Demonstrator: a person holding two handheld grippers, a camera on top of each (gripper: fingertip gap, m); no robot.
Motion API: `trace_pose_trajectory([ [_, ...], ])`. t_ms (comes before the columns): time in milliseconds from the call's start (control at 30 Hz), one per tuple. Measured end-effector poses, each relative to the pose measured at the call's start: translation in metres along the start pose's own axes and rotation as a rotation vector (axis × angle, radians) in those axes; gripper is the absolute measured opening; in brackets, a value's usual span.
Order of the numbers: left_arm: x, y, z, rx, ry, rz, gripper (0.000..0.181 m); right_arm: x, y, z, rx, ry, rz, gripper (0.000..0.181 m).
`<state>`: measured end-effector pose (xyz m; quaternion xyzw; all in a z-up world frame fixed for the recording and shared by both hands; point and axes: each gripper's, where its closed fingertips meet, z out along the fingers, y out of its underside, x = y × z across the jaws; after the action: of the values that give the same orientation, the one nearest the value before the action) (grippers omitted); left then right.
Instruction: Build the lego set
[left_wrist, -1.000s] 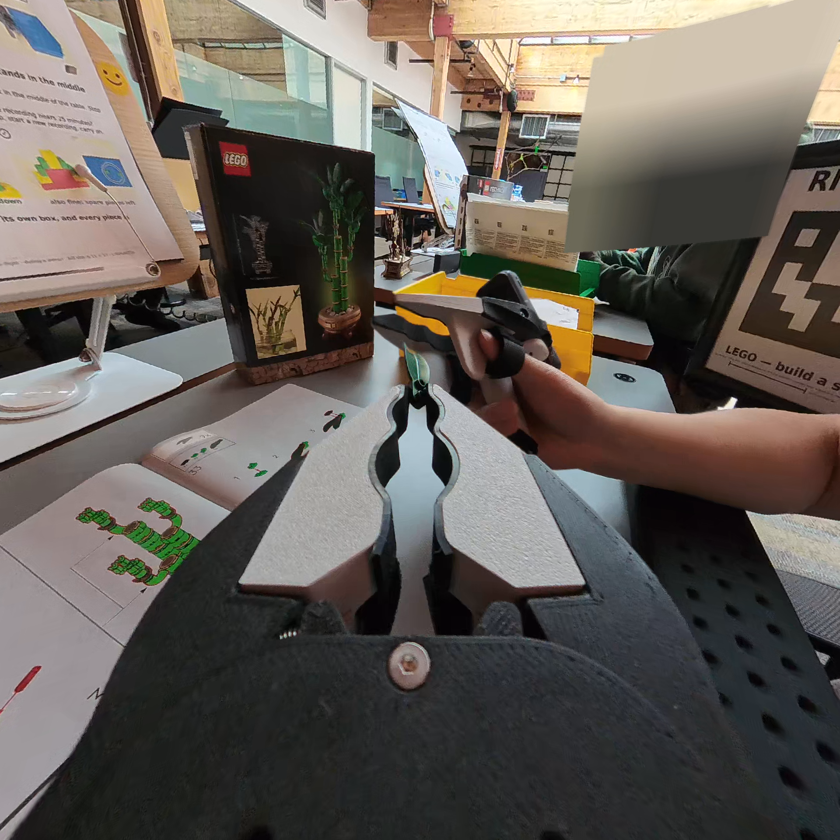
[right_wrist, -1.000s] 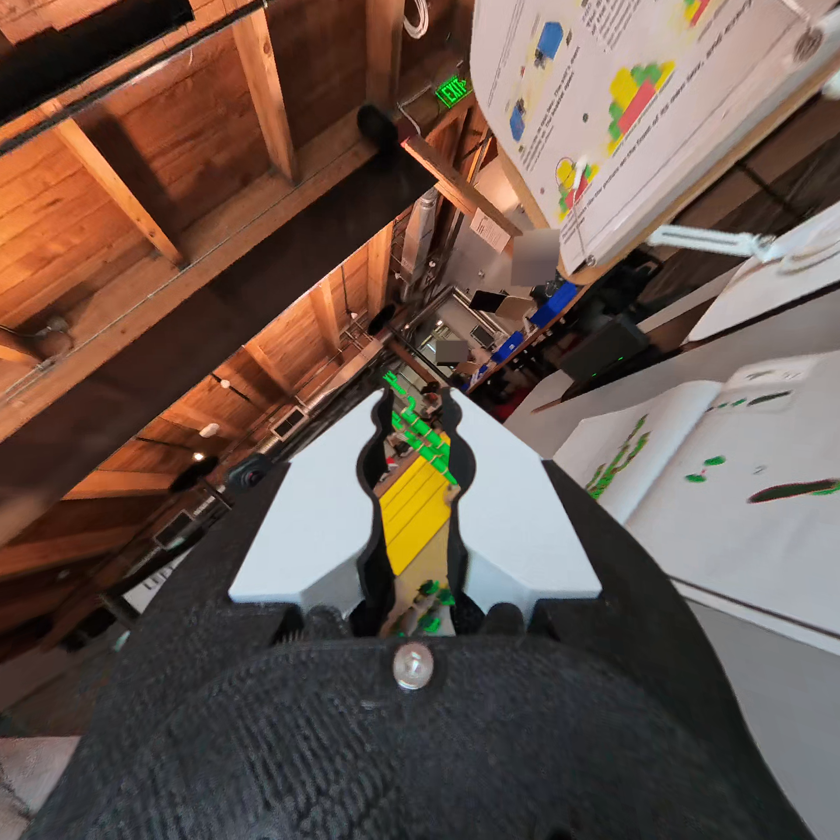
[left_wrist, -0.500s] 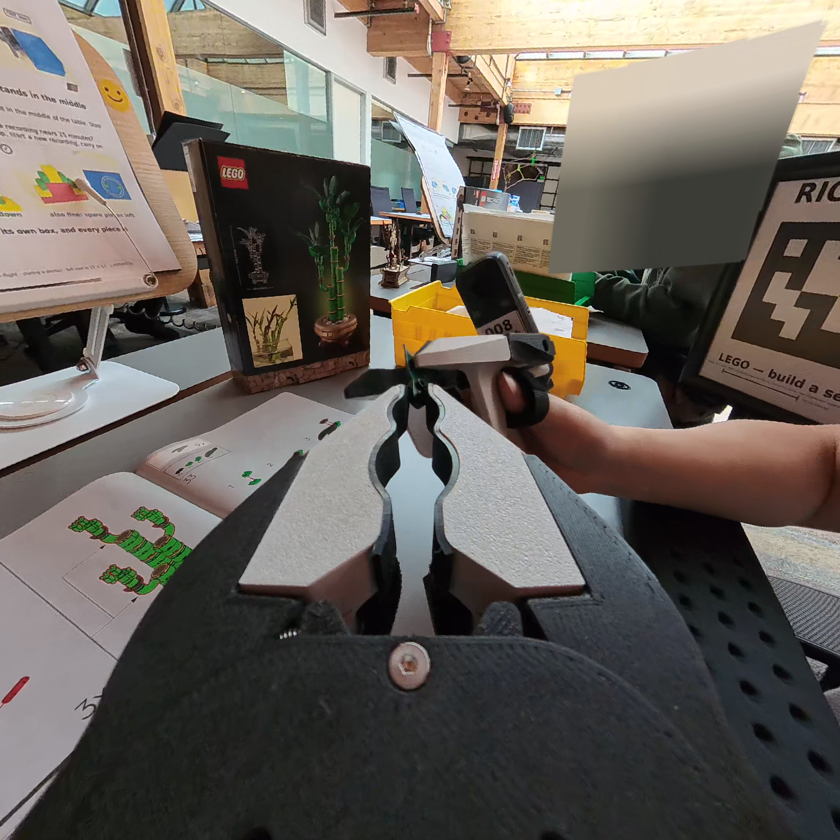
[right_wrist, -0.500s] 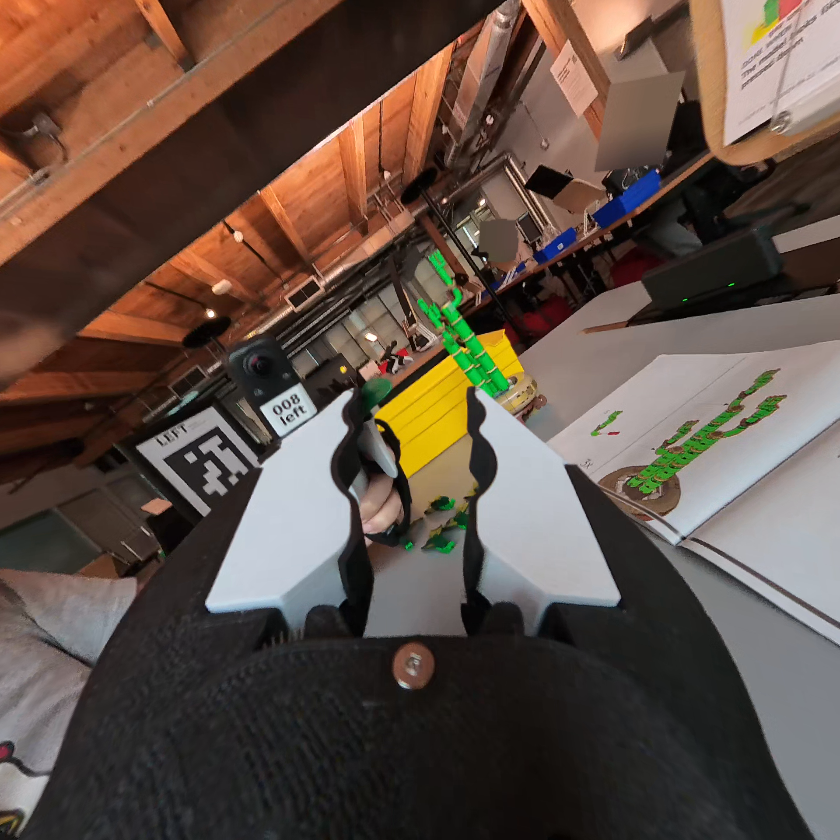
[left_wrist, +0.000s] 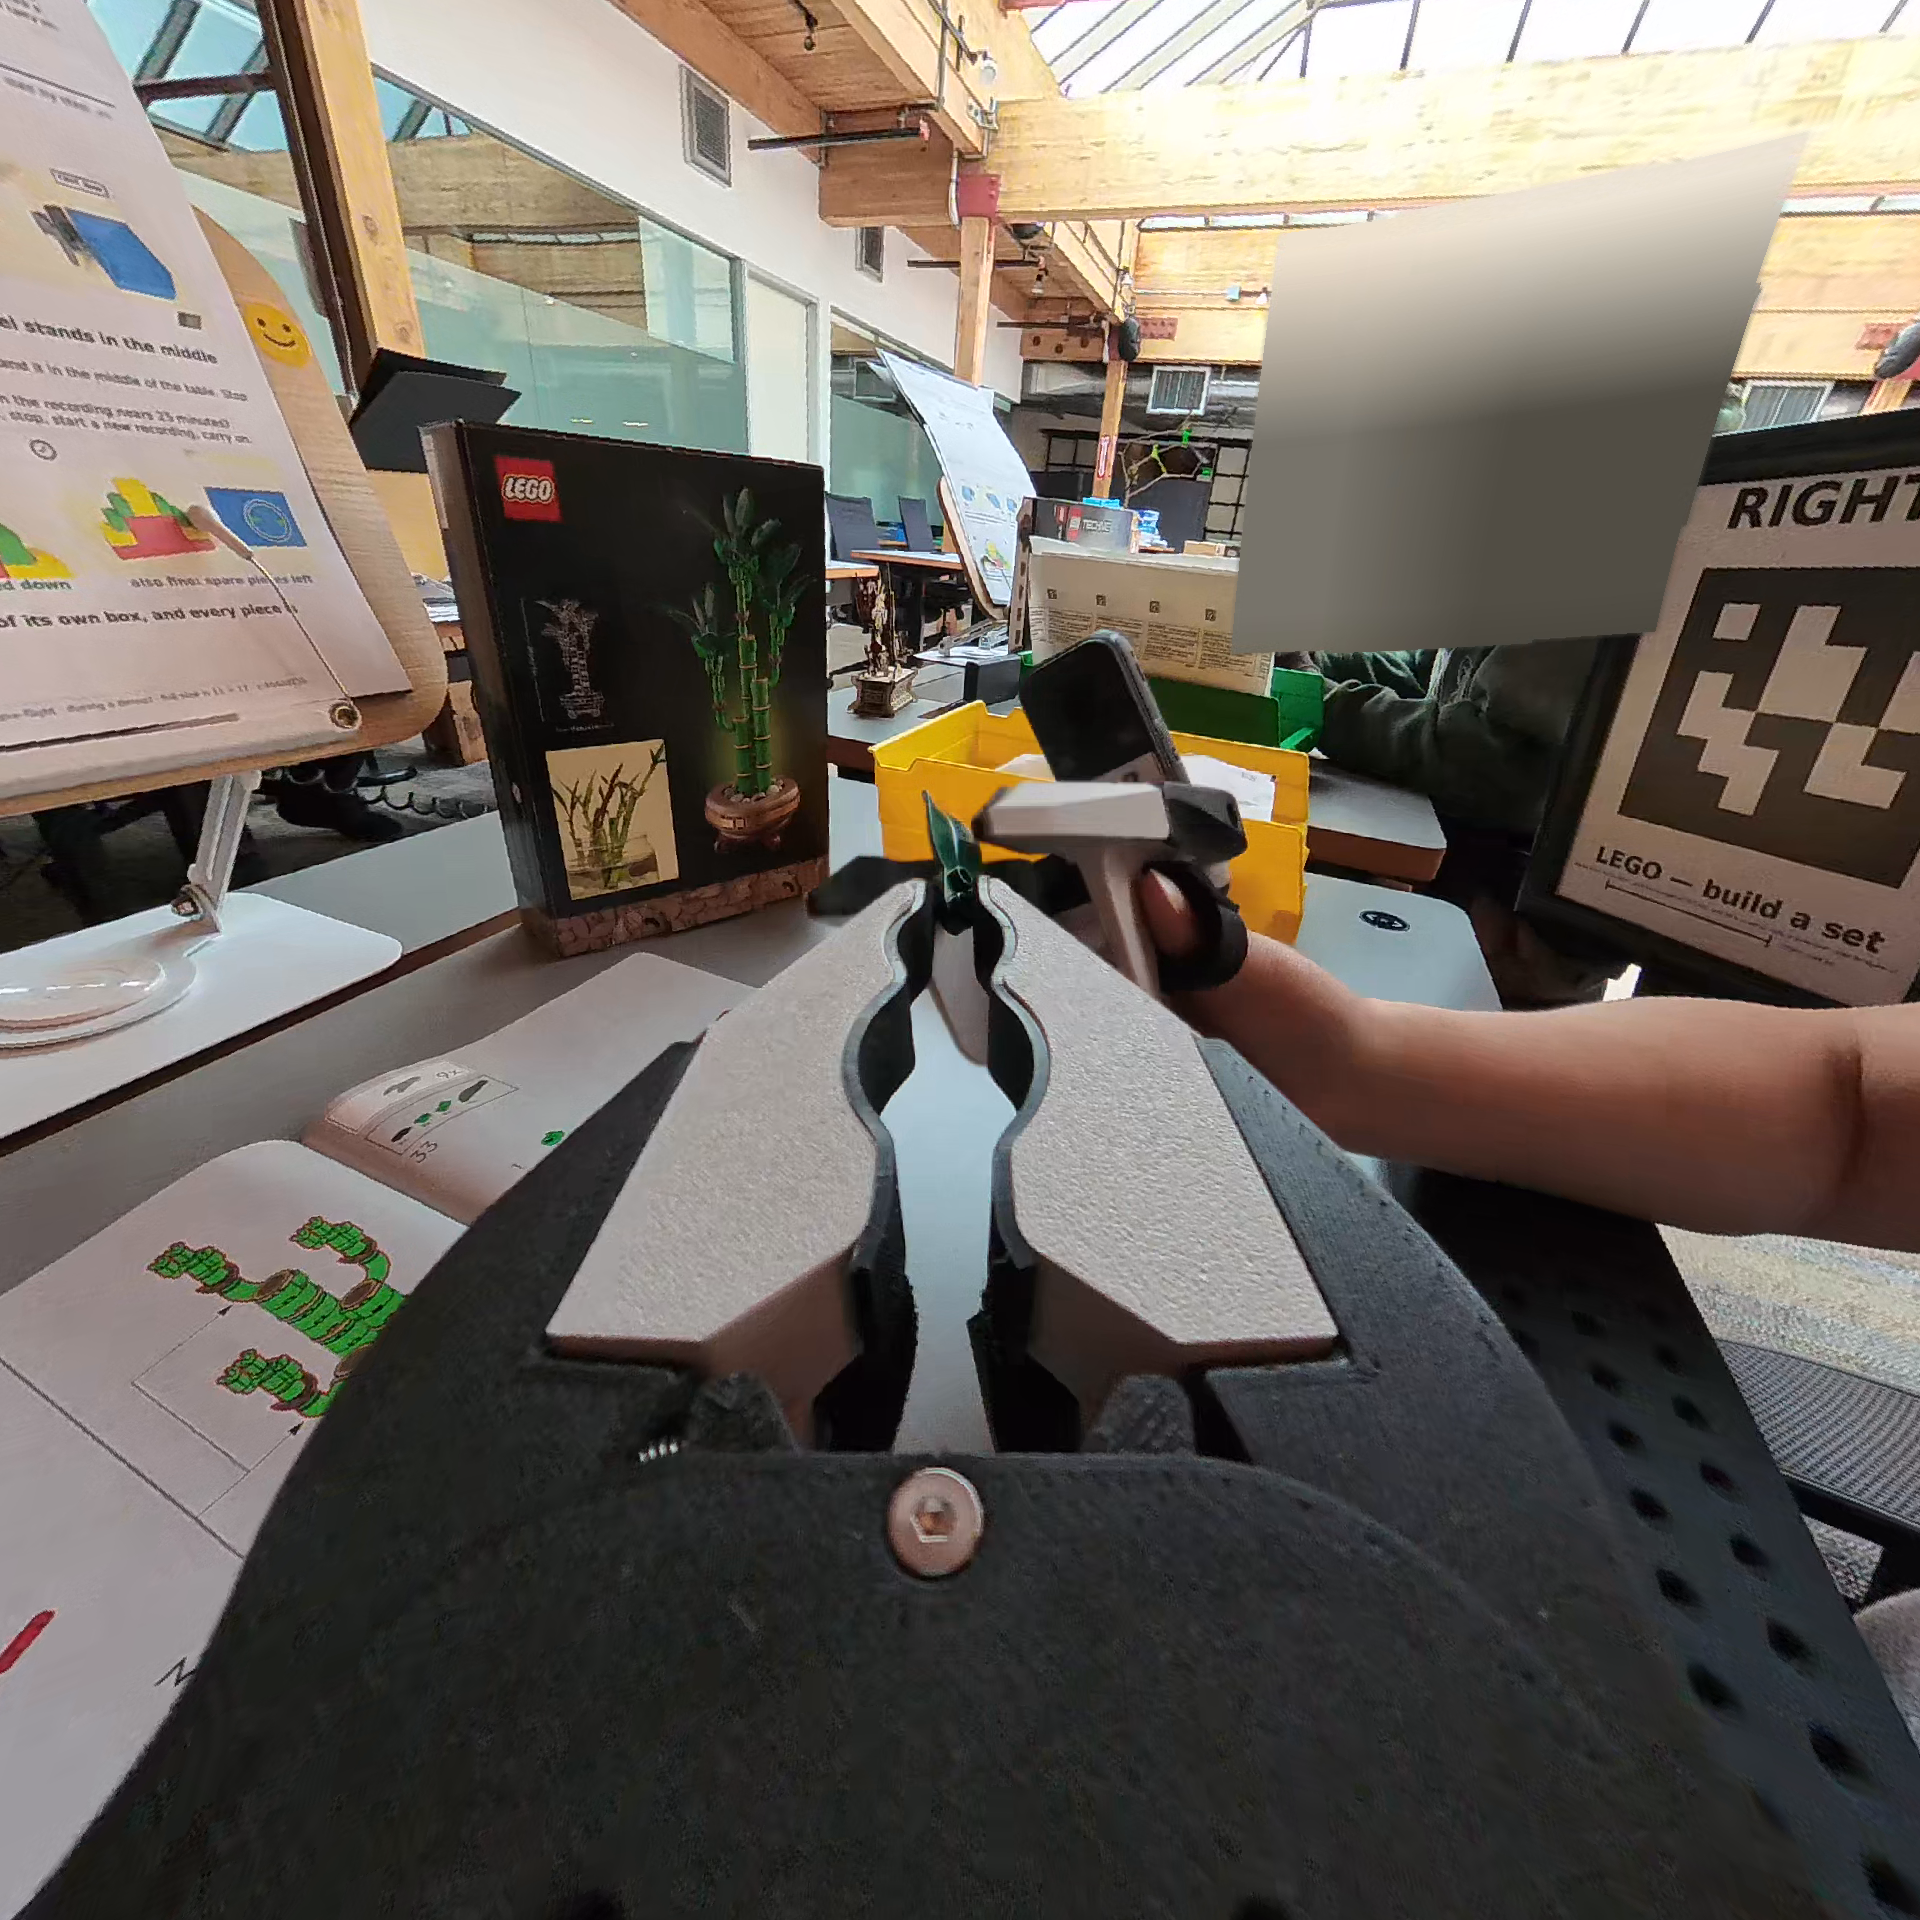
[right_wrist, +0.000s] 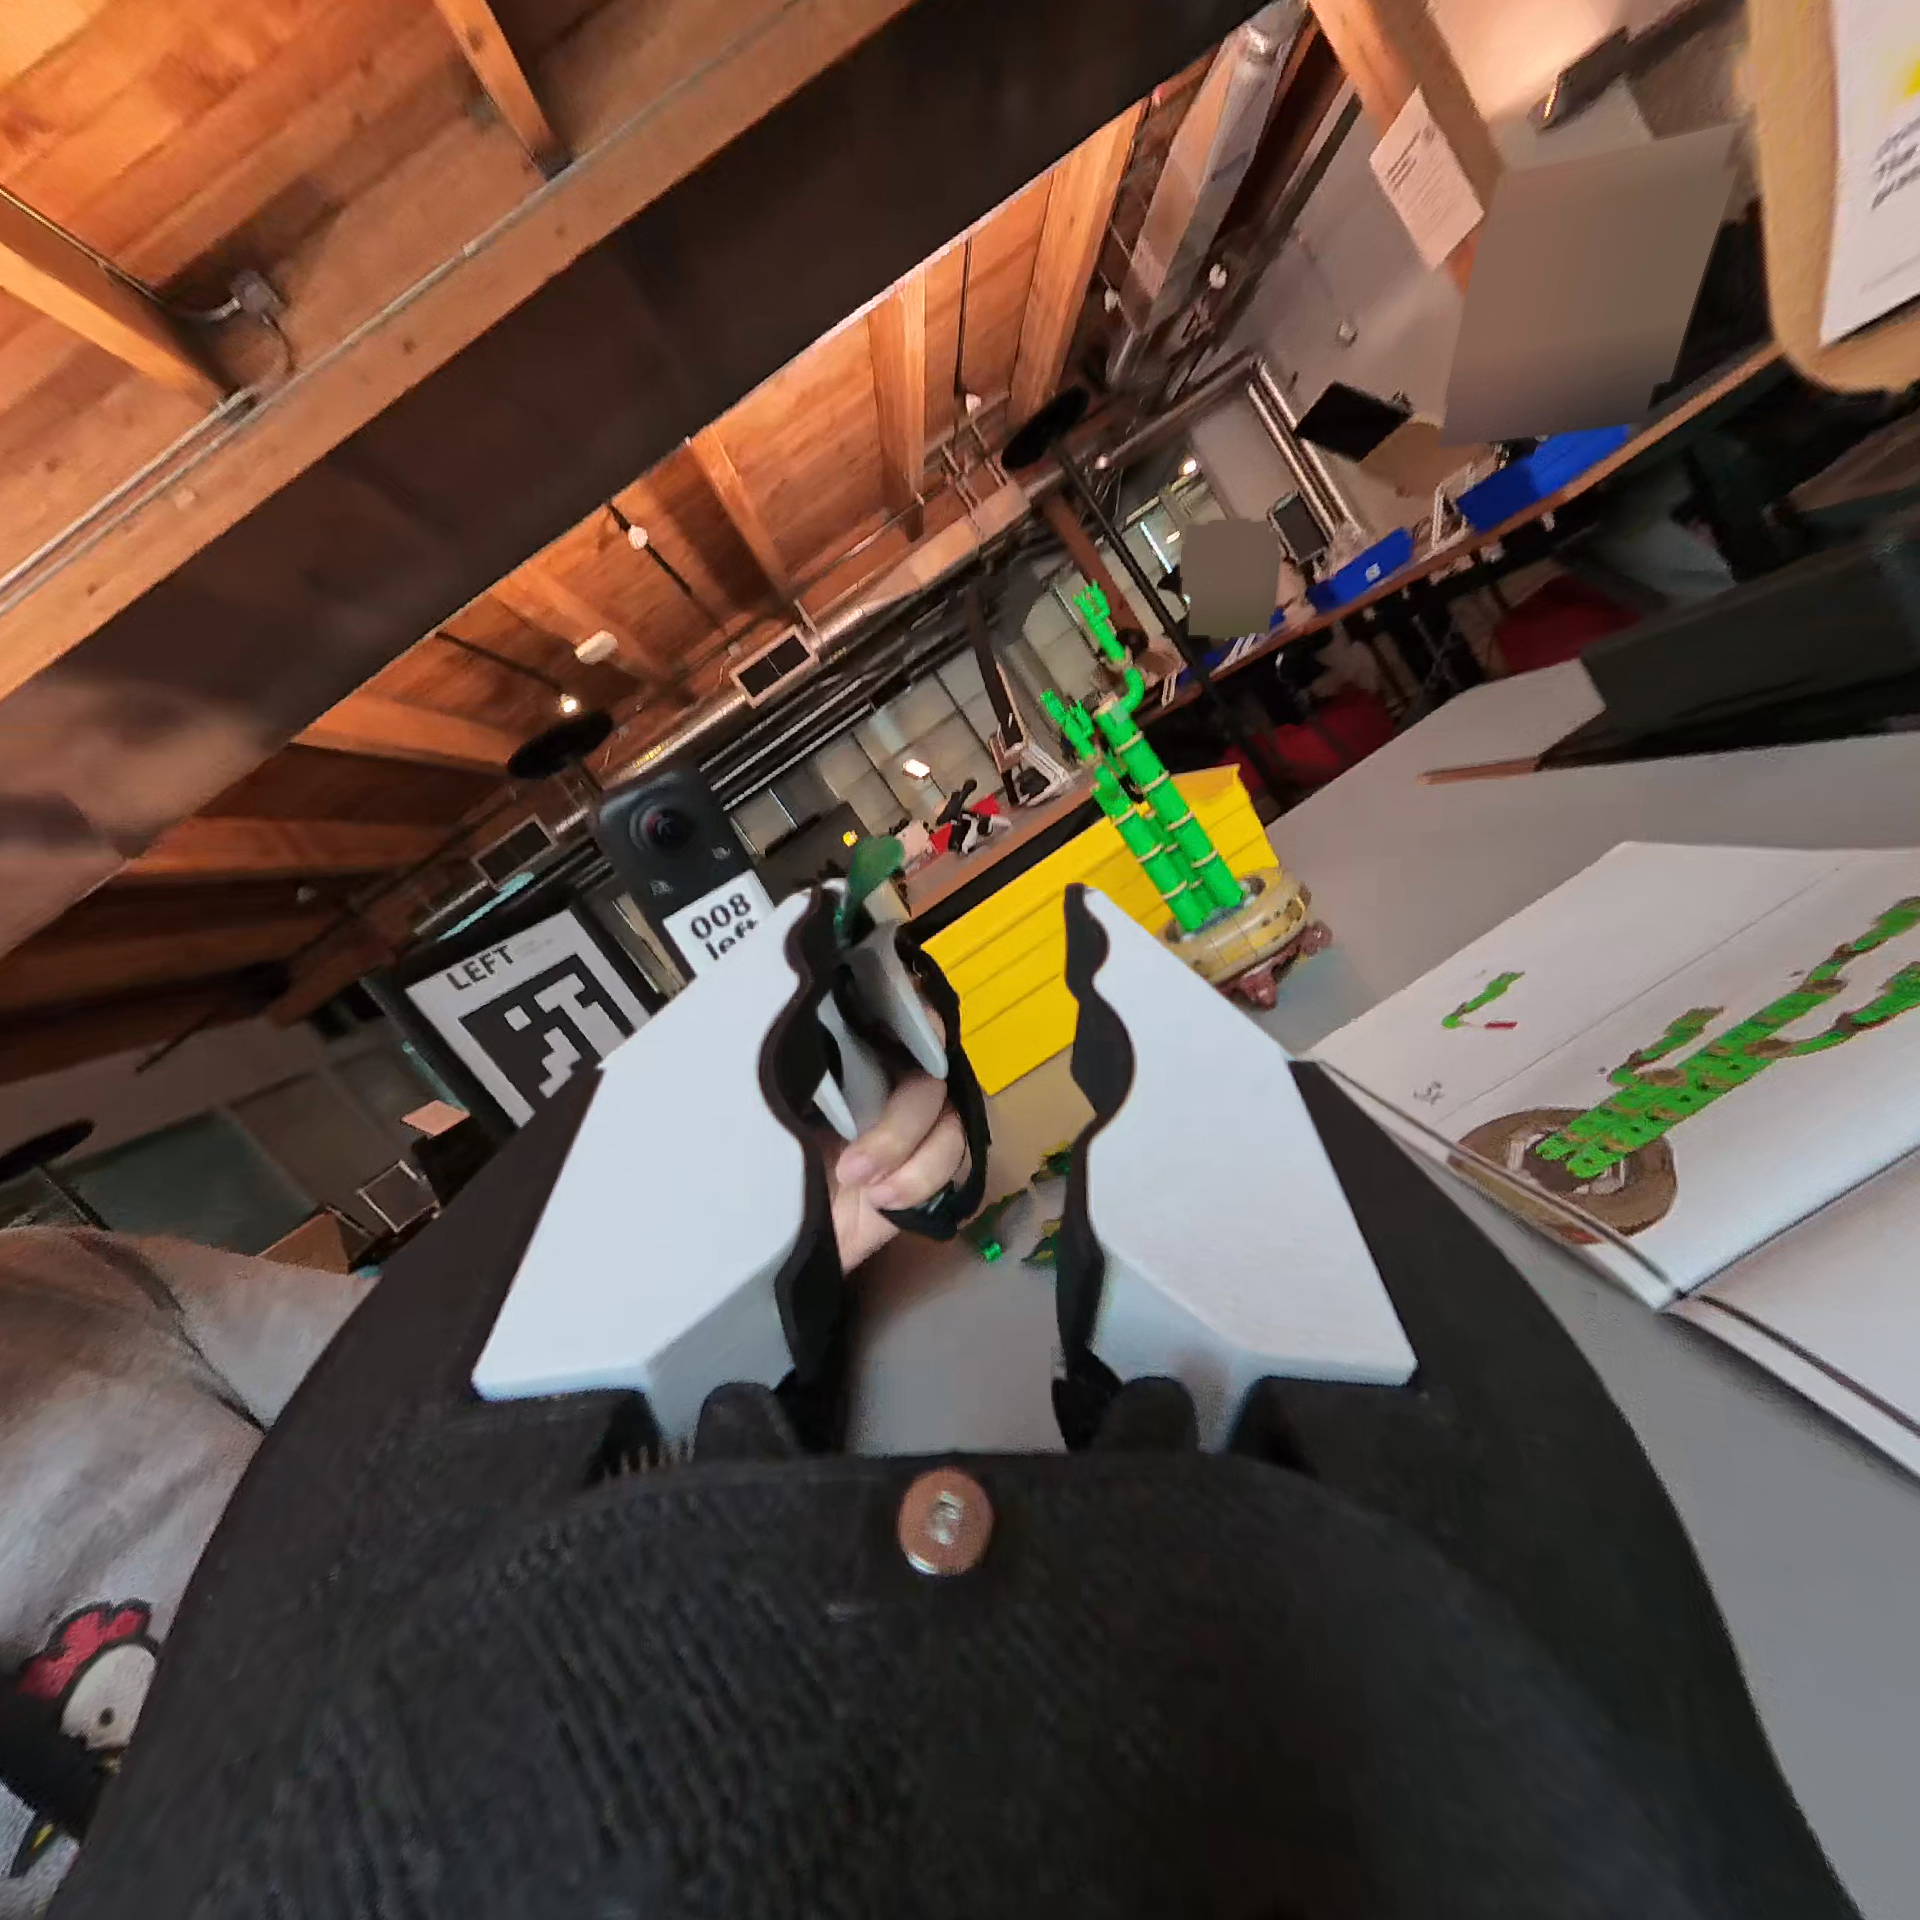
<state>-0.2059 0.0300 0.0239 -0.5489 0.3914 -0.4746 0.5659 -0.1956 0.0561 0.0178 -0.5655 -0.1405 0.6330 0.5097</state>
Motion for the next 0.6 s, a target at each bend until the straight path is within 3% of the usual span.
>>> trace_pose_trajectory([
  [133, -0.002, 0.001, 0.0, -0.012, -0.021, 0.023, 0.004, 0.005, -0.002, -0.002, 0.031, -0.011, 0.053, 0.036],
  [267, -0.002, -0.001, -0.002, 0.001, -0.008, 0.008, 0.004, 0.038, -0.032, -0.033, 0.219, 0.114, 0.133, 0.026],
  [333, -0.002, -0.003, -0.002, 0.007, -0.013, 0.012, 0.004, 0.033, -0.041, -0.04, 0.251, 0.055, 0.162, 0.028],
  [500, -0.001, -0.001, -0.001, -0.005, -0.013, 0.03, 0.004, -0.001, -0.022, -0.014, 0.115, -0.067, 0.087, 0.041],
  [600, 0.002, -0.002, -0.001, 0.001, 0.001, 0.032, 0.004, -0.007, -0.001, 0.001, 0.013, -0.068, 0.047, 0.038],
])
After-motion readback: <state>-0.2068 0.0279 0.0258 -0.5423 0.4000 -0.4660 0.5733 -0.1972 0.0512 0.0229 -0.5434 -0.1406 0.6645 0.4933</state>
